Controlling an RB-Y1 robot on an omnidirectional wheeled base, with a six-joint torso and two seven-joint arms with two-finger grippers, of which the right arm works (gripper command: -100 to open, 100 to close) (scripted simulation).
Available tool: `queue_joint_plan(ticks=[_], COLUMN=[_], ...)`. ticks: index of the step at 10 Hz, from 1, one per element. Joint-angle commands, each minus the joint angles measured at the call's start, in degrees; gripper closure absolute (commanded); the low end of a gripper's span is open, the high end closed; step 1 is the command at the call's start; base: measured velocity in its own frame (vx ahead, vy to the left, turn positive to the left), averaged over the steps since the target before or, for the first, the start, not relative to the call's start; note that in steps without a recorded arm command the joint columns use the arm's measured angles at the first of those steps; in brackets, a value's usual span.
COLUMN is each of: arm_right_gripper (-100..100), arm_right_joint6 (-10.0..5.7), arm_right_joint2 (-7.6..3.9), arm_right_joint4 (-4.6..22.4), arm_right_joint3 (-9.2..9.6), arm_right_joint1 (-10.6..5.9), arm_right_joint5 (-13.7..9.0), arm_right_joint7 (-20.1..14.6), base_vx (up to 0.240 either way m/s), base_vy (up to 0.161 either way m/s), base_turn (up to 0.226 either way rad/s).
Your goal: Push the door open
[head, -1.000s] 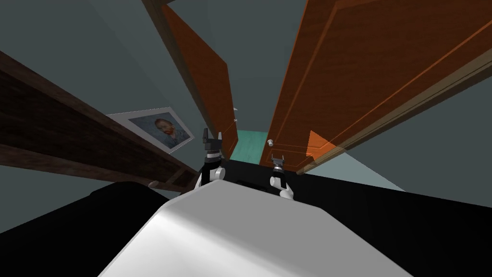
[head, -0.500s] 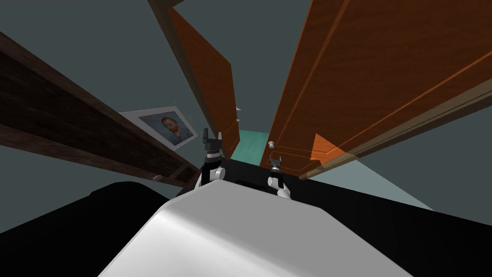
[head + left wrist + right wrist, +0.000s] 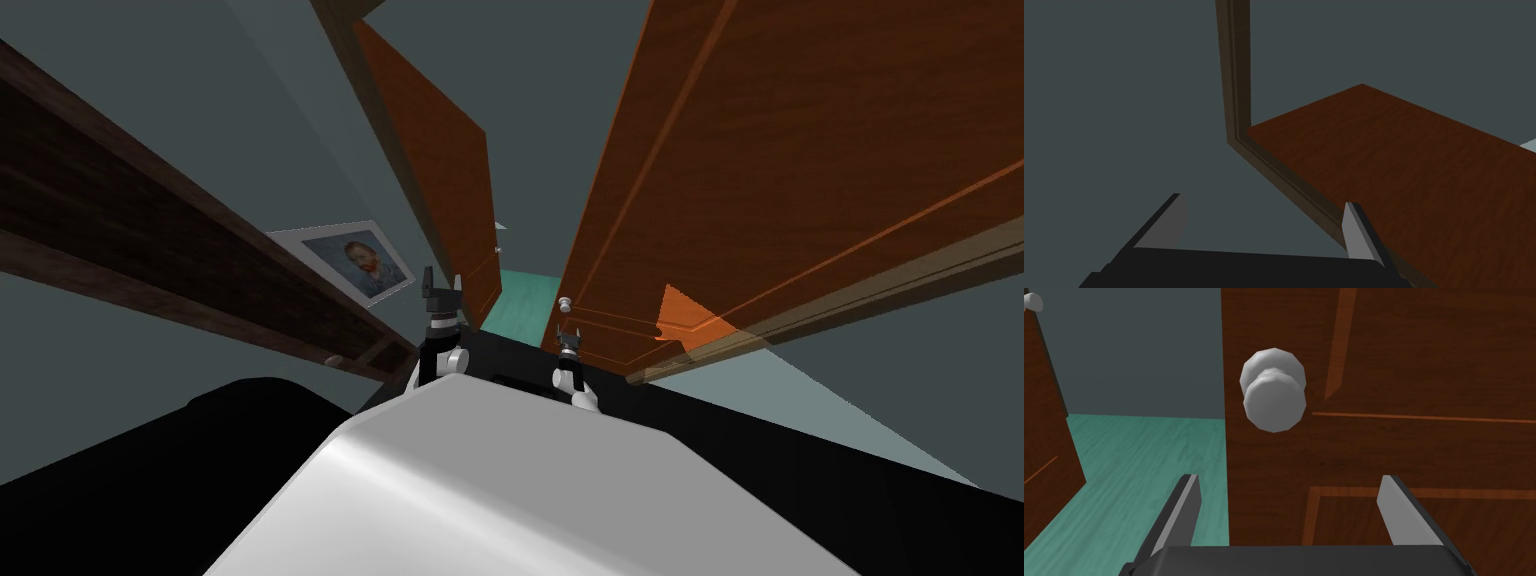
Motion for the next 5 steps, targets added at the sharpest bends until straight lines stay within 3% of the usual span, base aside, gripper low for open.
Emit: queue_joint_plan(ticks=[1,2,3,5], arm_right_gripper=[-100,-100,-100,-100], arm_right_joint6=[-0.51,-0.19,-0.29,-0.38], arm_right_joint2=[0.65,0.38,-1.24,-2.66], arm_right_joint4=[1.9,0.9,1.1,1.2], arm_right_joint3=[0.05,0.04,-0.03,-0.15], arm_right_joint1=[-0.83,-0.37,-0.4,-0.38], arm_right_joint5=[-0.3,-0.2,-0.3,-0.3], arm_right_joint7=[-1.1,-0.6,-0.8,-1.0], base_vx=[0.022,0.012,0.085,0.171], base_vy=[-0.069,-0.031,-0.011,-0.015], base_turn=[0.066,0.017,0.018,0.024])
